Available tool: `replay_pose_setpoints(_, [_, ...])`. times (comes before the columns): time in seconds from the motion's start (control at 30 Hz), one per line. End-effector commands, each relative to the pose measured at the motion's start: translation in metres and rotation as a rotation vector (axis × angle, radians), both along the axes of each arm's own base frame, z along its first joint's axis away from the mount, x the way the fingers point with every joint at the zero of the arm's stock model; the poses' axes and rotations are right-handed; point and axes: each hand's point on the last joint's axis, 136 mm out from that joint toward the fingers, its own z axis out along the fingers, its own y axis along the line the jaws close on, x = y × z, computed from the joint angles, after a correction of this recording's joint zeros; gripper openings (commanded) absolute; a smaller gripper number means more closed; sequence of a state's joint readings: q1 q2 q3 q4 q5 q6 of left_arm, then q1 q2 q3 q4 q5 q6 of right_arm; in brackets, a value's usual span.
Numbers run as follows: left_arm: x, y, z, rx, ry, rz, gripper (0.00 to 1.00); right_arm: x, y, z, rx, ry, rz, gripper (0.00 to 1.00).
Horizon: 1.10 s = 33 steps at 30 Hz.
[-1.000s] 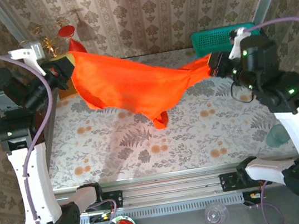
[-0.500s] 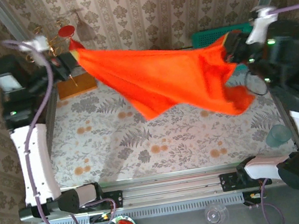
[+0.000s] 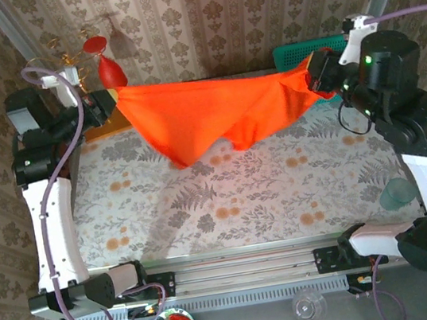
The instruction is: Fold the inside-out t-shirt
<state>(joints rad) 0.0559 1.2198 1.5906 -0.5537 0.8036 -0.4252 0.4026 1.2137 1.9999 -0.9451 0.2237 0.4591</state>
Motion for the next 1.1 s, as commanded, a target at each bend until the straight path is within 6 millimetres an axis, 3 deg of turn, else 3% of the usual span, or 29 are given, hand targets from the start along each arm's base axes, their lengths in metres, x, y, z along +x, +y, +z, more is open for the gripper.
replay_pose_setpoints(0.0, [-0.017,0.001,0.004,0.031,-0.052,-0.006,0.00,0.001,0.009,-0.041,-0.027,0.120,0.047,0.00])
replay_pose_setpoints(0.1, [-0.019,-0.002,-0.051,0.027,0.072,-0.028,0.00,-0.002,0.017,-0.107,-0.002,0.280,0.065,0.00])
replay_pose_setpoints(0.23, [-0.031,-0.009,-0.156,0.050,0.289,-0.038,0.00,-0.014,0.038,-0.224,0.117,0.530,0.105,0.00])
replay_pose_setpoints(0.37, [-0.051,-0.009,-0.257,0.081,0.500,0.004,0.00,-0.039,0.053,-0.340,0.218,0.770,0.101,0.02])
replay_pose_setpoints(0.47, [-0.065,-0.004,-0.314,0.085,0.629,0.050,0.00,-0.062,0.060,-0.406,0.273,0.929,0.094,0.09])
replay_pose_setpoints(0.53, [-0.074,0.001,-0.340,0.107,0.691,0.092,0.00,-0.075,0.062,-0.425,0.279,0.984,0.100,0.18])
replay_pose_setpoints(0.57, [-0.074,0.001,-0.344,0.116,0.689,0.103,0.00,-0.080,0.059,-0.428,0.272,0.995,0.094,0.27])
replay_pose_setpoints(0.67, [-0.075,0.008,-0.350,0.146,0.707,0.154,0.00,-0.088,0.044,-0.421,0.249,0.953,0.052,0.44])
replay_pose_setpoints(0.77, [-0.074,0.015,-0.350,0.167,0.704,0.196,0.00,-0.094,0.020,-0.410,0.215,0.889,-0.029,0.51])
replay_pose_setpoints(0.93, [-0.076,0.032,-0.349,0.218,0.698,0.279,0.00,-0.106,-0.027,-0.415,0.044,0.874,-0.210,0.56])
replay_pose_setpoints(1.07, [-0.076,0.044,-0.348,0.235,0.697,0.341,0.00,-0.100,-0.026,-0.433,-0.042,0.939,-0.191,0.57])
